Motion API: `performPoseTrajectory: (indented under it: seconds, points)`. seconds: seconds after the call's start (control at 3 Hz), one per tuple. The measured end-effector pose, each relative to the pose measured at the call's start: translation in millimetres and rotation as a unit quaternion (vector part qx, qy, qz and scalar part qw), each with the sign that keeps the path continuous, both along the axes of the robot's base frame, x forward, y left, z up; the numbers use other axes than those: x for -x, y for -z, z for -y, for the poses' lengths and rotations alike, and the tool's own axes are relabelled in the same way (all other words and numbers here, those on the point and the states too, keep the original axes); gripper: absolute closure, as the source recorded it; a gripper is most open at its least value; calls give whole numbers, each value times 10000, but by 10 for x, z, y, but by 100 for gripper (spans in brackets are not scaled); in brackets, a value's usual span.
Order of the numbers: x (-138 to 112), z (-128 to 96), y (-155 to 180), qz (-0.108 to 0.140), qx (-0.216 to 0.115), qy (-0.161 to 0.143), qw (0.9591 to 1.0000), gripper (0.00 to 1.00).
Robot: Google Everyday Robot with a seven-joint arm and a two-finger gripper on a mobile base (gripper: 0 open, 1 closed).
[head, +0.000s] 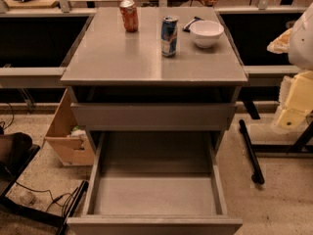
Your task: Close middle drawer
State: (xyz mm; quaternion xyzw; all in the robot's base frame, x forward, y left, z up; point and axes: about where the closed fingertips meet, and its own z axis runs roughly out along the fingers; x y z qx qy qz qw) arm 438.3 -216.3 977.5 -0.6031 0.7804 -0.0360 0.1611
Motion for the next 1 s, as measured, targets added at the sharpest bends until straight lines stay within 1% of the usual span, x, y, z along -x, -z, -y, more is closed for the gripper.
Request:
performPoseTrajectory:
  seconds: [0.33, 0.67, 1.0]
  points:
    - [0, 0, 0, 0, 0, 0, 10000, 0]
    - [29, -75, 260, -48, 2, 27, 10000, 0]
    - [106, -249, 579, 173, 199, 272, 9993, 16]
